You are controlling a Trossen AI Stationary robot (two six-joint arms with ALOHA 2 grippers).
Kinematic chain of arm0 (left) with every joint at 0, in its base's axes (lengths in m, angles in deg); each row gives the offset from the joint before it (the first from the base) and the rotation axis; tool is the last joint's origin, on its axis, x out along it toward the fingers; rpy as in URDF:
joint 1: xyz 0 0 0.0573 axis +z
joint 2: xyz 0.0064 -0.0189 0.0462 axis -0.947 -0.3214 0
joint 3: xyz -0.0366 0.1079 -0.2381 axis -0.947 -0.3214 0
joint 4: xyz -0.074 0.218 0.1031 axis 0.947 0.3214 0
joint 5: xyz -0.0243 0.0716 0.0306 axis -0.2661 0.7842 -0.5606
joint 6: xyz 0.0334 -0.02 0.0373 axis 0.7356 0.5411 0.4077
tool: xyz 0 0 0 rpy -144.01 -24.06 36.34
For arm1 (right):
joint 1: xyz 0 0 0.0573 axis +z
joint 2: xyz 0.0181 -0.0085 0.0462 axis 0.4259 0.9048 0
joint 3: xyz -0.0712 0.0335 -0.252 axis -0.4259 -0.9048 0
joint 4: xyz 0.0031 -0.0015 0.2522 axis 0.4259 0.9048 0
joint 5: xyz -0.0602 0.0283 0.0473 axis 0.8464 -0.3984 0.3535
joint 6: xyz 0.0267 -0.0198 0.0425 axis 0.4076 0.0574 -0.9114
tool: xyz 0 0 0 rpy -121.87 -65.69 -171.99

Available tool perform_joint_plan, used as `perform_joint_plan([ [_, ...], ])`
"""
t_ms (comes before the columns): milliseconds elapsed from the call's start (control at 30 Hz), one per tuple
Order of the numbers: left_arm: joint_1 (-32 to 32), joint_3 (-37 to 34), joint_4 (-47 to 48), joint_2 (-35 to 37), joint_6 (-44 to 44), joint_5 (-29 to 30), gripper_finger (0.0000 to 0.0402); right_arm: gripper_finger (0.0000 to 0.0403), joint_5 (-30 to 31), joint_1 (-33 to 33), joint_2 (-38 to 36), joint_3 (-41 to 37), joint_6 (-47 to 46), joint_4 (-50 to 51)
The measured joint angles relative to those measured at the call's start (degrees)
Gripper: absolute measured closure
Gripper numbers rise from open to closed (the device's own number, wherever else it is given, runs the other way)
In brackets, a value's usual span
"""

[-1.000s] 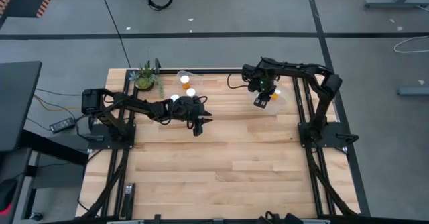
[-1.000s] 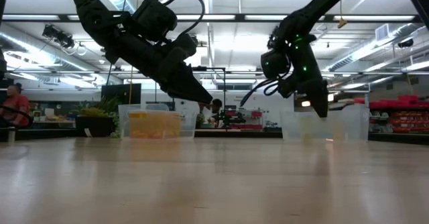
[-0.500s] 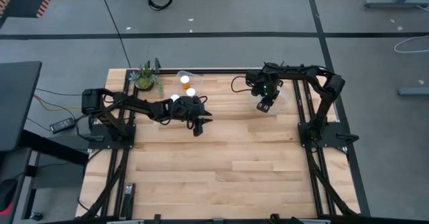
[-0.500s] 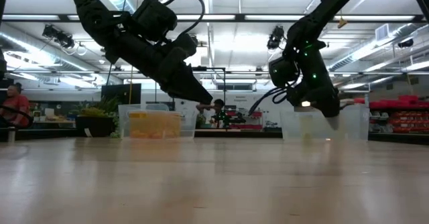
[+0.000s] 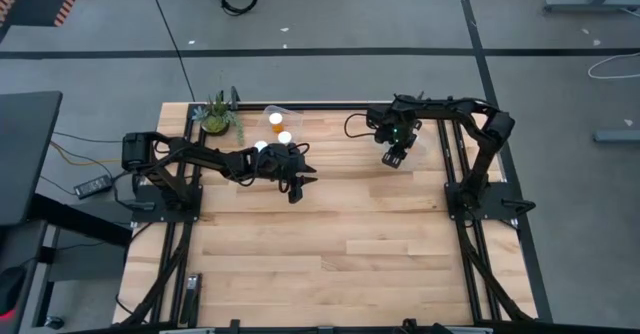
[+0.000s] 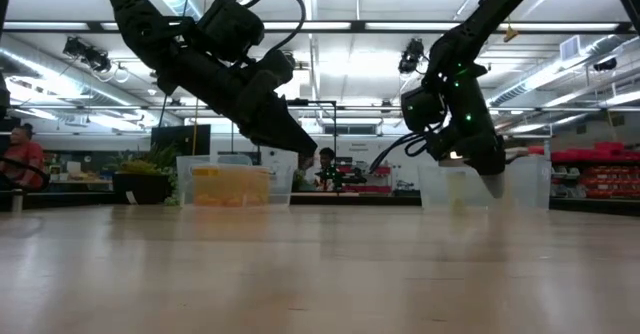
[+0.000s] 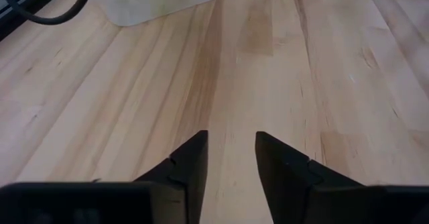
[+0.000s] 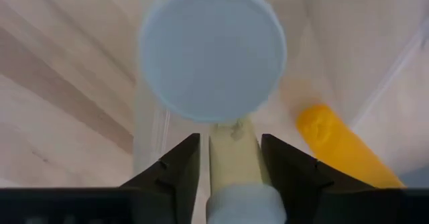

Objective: Pick and place medicine bottles into bin by pill shape (circle, oval)
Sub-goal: Put the small yellow pill bottle into the right transparent bin

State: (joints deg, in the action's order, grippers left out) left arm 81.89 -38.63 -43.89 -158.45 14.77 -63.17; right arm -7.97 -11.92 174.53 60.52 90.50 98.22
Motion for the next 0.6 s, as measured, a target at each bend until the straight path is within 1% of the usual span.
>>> perform_joint_plan([
  [200,0.0,0.0,0.0,0.0,0.0,0.0,0.0261,0.0202,0.0,0.0,0.0,0.0,0.0,0.3],
  [367,0.0,0.0,0.0,0.0,0.0,0.0,0.0262,0.0182,0.0,0.0,-0.6,0.0,0.4,0.4],
  [467,0.0,0.0,0.0,0.0,0.0,0.0,0.0266,0.0178,0.3,0.0,-2.5,0.0,0.4,0.4],
  [600,0.0,0.0,0.0,0.0,0.0,0.0,0.0268,0.0177,1.5,0.0,-7.1,0.0,0.1,0.5],
])
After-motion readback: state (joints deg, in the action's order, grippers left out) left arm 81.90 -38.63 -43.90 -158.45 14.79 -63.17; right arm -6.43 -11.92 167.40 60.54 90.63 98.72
